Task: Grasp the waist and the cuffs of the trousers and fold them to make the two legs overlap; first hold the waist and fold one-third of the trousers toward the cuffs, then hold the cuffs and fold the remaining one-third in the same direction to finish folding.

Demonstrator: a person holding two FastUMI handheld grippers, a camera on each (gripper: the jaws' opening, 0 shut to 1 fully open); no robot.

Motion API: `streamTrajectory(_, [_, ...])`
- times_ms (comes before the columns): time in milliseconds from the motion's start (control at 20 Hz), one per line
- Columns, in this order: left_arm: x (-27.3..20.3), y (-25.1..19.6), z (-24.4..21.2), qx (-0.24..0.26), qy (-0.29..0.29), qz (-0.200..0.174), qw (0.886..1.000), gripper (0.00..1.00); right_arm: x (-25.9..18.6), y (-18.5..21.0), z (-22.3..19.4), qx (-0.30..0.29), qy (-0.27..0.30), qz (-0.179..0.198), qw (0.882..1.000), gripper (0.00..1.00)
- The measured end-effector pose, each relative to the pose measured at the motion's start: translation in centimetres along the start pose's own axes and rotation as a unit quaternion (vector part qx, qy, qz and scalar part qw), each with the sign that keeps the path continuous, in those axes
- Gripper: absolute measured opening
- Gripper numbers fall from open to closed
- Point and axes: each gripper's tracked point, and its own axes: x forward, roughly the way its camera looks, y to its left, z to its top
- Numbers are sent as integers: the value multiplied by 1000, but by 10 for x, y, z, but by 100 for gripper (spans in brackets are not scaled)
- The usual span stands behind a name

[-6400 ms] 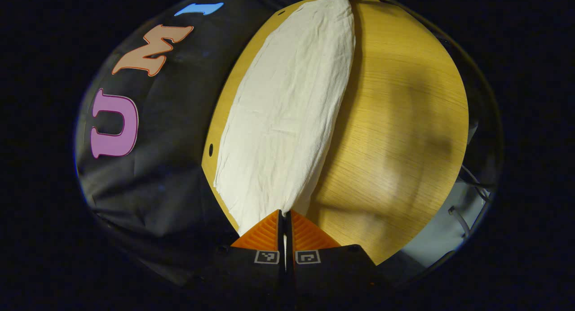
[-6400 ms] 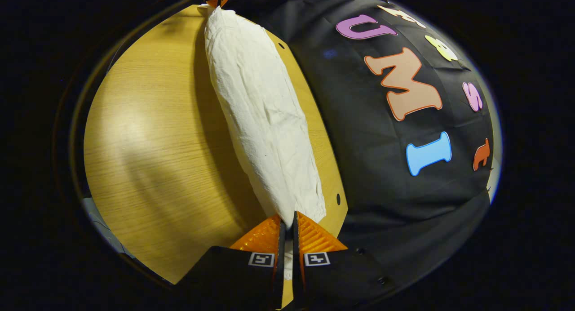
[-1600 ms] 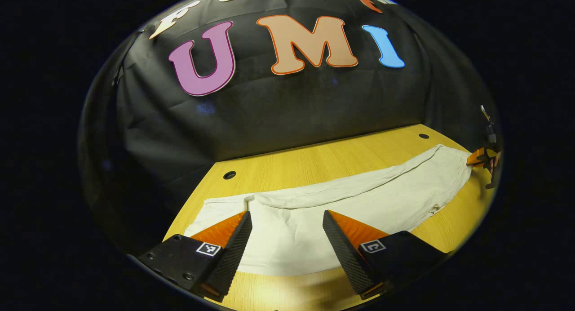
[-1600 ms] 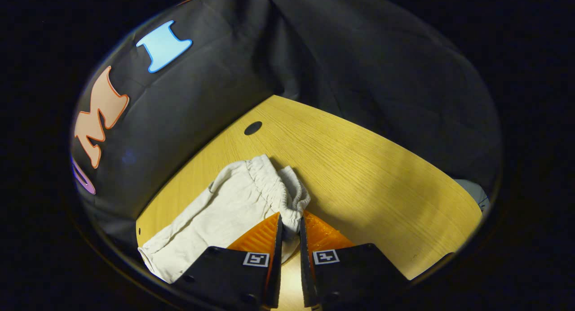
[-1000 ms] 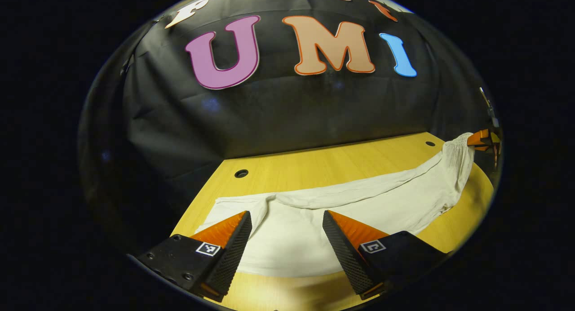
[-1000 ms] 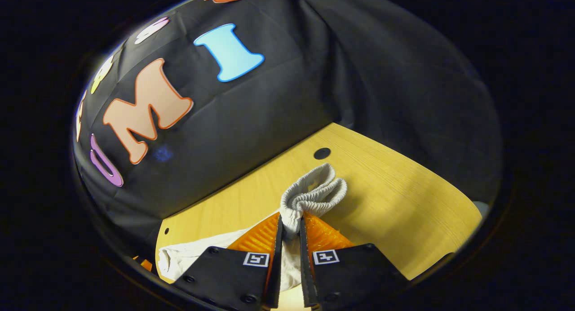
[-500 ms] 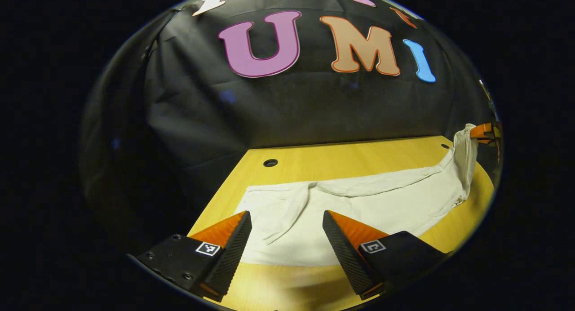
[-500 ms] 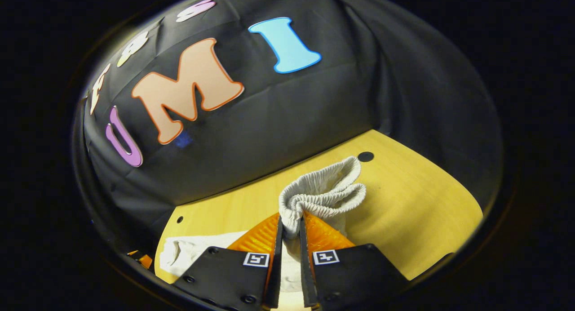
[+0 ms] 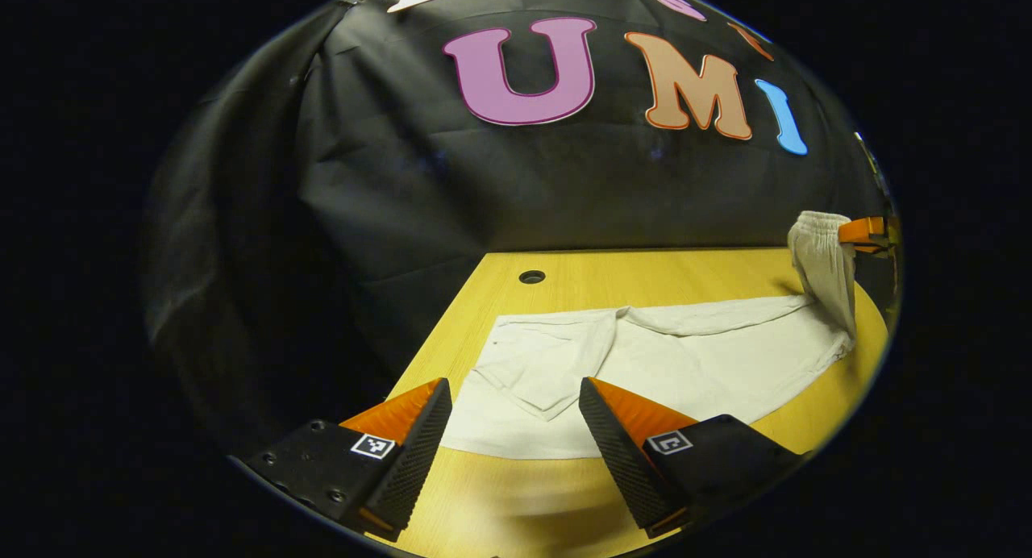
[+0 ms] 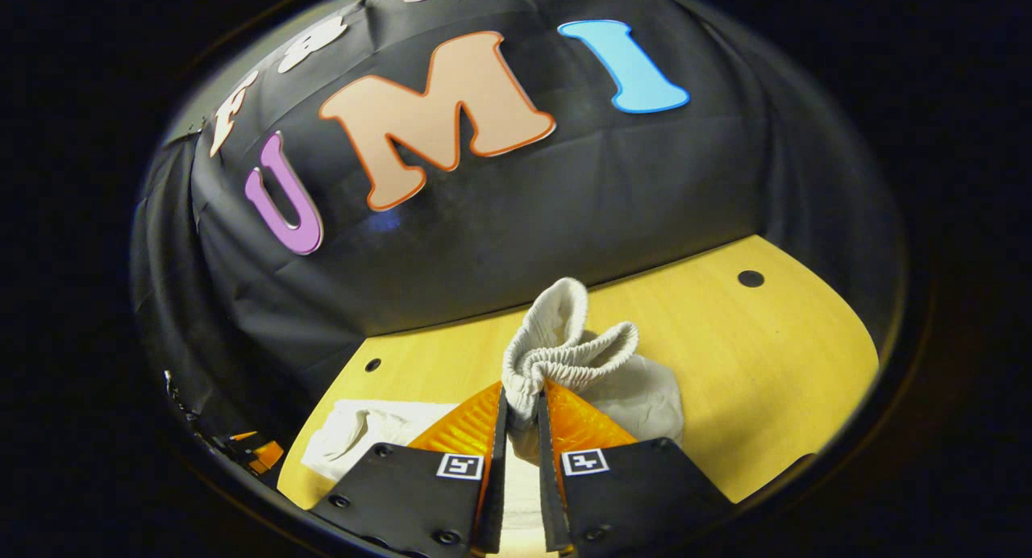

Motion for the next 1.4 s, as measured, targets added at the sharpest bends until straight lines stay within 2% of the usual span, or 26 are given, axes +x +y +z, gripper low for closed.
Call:
streamTrajectory(300, [-5, 27, -22, -6, 18, 3, 1000, 97, 20, 38, -74, -56, 59, 17, 997, 21])
streamTrajectory(500, [3, 34, -38, -16, 34, -3, 999, 97, 25, 40, -122, -100, 97, 12, 990, 21])
streamTrajectory(650, [11, 36, -48, -27, 45, -13, 999, 97, 29, 42, -138, -121, 113, 6, 986, 23])
streamTrajectory(700, [13, 36, -53, -29, 49, -17, 998, 97, 25, 45, -144, -122, 121, 10, 985, 19])
streamTrajectory(750, [16, 38, -56, -30, 52, -18, 998, 97, 20, 48, -153, -120, 129, 17, 984, 24])
streamTrajectory(900, [29, 42, -66, -33, 63, -25, 997, 97, 6, 61, -154, -124, 119, 31, 985, 84])
streamTrajectory(950, [34, 43, -68, -35, 66, -28, 997, 97, 4, 65, -153, -122, 116, 32, 985, 90])
streamTrajectory(1000, [39, 43, -71, -40, 68, -31, 996, 97, 0, 64, -152, -122, 114, 28, 986, 93])
streamTrajectory(1350, [67, 45, -88, -75, 88, -47, 992, 98, -19, 59, -143, -131, 100, 5, 986, 92])
streamTrajectory(1400, [69, 45, -90, -79, 91, -51, 991, 95, -21, 59, -143, -131, 99, 3, 986, 92])
